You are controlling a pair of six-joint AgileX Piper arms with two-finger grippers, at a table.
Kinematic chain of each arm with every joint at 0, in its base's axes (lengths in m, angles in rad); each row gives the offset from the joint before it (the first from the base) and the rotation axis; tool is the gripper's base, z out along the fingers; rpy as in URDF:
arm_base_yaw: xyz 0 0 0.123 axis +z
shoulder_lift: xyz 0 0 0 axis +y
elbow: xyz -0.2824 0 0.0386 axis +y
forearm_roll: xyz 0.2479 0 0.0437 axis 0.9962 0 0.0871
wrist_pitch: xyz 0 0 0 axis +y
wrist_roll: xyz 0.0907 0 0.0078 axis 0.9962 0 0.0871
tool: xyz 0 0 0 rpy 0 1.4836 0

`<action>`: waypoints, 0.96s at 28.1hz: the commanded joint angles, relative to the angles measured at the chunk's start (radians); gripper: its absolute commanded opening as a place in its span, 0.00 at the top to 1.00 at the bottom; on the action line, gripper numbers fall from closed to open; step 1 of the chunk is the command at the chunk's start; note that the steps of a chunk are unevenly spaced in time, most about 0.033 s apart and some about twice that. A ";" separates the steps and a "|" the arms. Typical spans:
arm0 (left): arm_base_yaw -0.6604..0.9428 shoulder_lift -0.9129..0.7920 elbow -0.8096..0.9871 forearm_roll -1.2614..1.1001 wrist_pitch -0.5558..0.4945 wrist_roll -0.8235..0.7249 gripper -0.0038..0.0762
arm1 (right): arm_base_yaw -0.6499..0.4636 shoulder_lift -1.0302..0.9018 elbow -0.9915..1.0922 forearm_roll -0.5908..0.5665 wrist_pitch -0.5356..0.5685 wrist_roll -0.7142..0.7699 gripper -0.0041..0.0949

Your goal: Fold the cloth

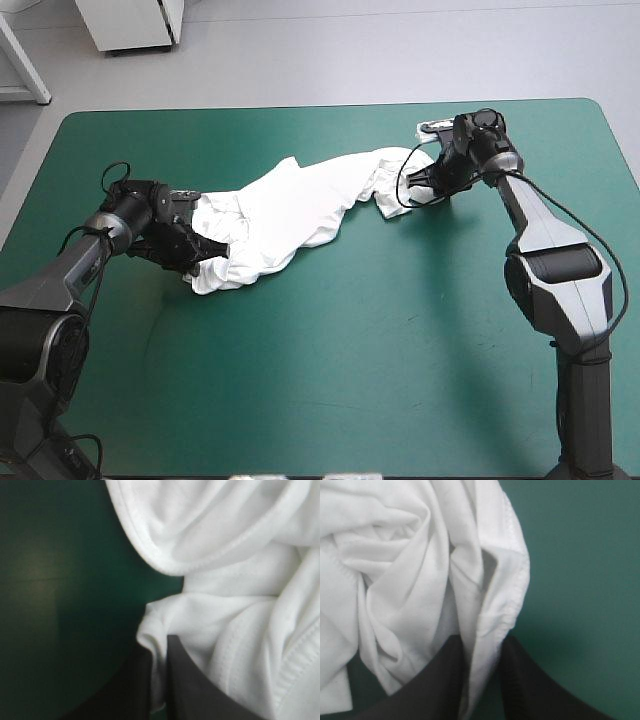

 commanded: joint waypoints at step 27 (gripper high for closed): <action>0.003 -0.187 -0.721 0.004 0.279 0.035 0.96 | -0.006 -0.565 -0.182 -0.017 0.134 -0.036 0.97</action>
